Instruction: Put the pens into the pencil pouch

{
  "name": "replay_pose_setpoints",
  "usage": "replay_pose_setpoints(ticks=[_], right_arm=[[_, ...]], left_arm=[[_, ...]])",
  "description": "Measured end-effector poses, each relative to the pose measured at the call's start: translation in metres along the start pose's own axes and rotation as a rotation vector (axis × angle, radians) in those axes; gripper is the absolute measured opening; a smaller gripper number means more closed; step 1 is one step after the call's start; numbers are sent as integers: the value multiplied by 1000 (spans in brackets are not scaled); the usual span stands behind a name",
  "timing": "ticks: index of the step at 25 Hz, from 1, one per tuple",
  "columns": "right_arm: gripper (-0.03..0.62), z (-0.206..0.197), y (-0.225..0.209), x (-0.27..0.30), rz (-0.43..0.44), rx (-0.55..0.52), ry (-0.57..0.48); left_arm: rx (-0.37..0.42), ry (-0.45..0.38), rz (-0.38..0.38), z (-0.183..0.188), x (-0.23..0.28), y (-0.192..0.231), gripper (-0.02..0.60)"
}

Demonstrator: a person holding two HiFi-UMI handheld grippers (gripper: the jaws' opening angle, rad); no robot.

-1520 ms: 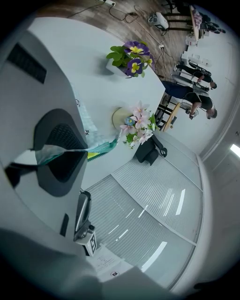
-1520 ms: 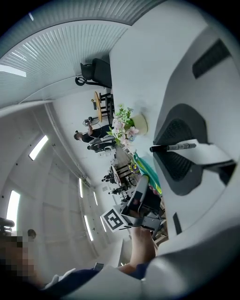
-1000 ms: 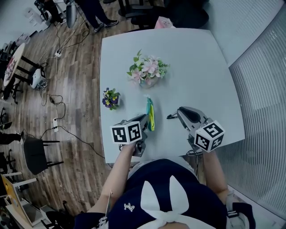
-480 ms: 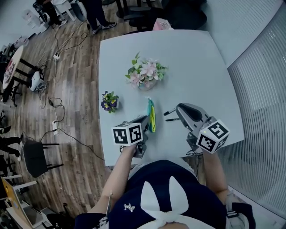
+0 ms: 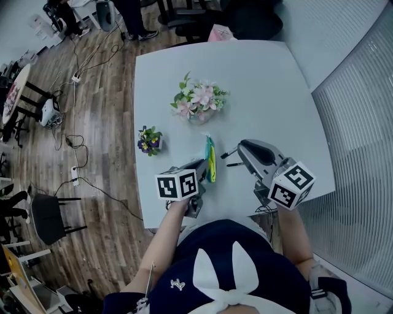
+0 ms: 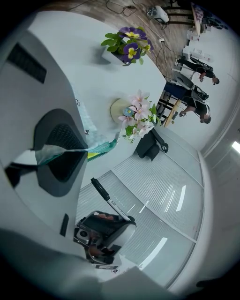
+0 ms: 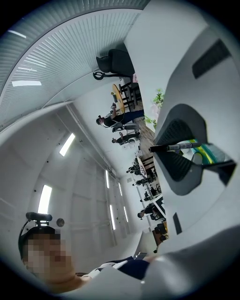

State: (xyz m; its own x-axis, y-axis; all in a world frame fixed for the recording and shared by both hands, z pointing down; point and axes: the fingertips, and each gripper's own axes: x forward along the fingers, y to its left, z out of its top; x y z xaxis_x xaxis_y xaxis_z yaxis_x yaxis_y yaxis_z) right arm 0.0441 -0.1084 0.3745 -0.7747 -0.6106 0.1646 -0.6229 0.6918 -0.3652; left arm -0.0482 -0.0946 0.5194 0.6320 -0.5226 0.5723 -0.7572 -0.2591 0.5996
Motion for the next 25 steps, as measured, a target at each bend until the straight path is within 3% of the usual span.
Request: replay_pose_setpoints(ticks=[10,25], right_arm=[[49,-6,17,20,36,-54,32],[49,-29,19,29,-6,-174,133]], left_arm=[[18,27,-27,-7,7,-11,31],[33,33,-61,-5,6,-24,31]])
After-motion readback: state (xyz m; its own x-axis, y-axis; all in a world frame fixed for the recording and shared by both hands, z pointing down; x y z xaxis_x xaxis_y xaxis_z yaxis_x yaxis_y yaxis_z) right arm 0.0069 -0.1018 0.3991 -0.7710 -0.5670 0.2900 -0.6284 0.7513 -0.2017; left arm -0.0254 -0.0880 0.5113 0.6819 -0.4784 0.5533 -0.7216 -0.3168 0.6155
